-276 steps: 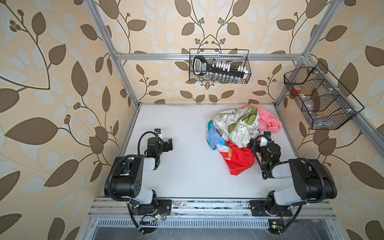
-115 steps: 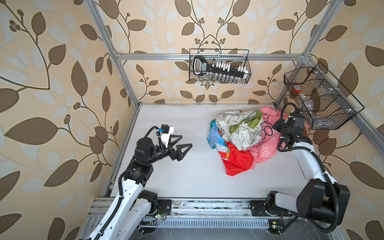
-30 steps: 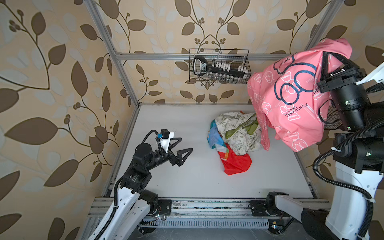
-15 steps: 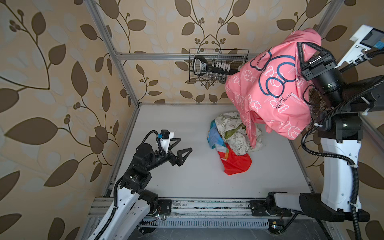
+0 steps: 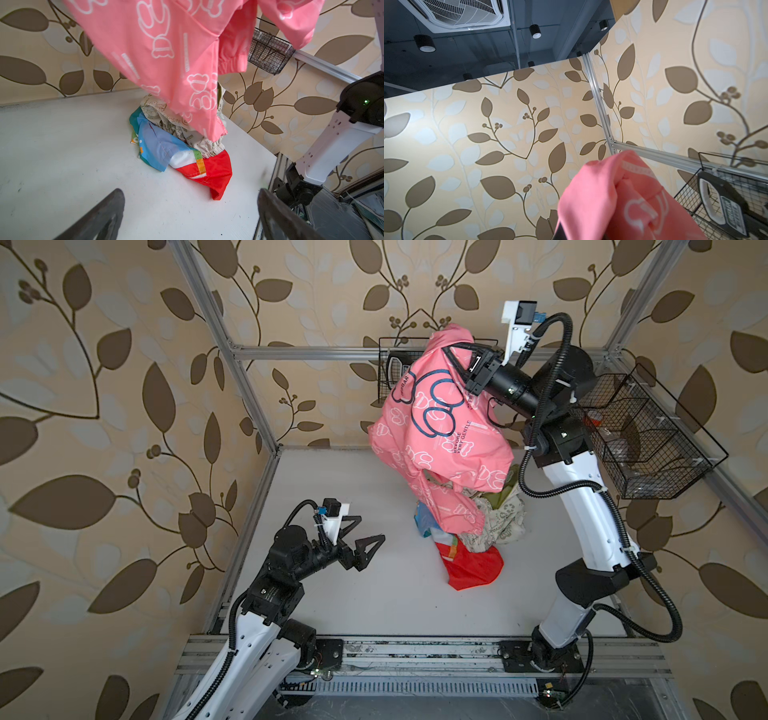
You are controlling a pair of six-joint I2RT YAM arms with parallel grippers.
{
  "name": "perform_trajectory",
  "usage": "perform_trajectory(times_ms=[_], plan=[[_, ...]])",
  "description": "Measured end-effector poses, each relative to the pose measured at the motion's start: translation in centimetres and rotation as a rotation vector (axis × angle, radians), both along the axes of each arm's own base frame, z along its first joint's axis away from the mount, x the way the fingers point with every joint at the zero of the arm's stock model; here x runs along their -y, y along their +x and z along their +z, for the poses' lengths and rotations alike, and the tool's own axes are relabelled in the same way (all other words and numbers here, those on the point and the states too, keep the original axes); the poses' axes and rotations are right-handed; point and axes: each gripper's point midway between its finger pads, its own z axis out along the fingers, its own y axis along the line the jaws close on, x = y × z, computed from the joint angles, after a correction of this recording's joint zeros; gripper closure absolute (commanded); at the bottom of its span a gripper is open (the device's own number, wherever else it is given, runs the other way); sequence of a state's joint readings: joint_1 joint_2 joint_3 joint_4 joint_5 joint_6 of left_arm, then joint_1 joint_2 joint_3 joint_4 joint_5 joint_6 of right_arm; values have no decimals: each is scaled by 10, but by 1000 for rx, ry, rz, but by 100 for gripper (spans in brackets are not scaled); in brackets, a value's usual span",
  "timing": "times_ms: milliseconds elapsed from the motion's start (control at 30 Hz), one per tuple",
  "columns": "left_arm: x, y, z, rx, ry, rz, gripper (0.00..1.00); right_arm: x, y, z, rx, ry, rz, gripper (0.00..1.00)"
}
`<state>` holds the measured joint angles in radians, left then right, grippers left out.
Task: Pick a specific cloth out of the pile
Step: 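Swing the pink garment across toward the left gripper and lower it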
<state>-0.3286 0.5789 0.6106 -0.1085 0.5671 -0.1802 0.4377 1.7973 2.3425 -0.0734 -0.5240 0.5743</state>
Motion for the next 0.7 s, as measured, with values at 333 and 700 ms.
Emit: perform_trajectory(times_ms=[333,700], plan=[[-1,0,1,7,2,3,1,-104,5,-68,-76,-83,180,100],[-2,1,1,22,13,20,1,-179,59,-215,-307,-227,316,100]])
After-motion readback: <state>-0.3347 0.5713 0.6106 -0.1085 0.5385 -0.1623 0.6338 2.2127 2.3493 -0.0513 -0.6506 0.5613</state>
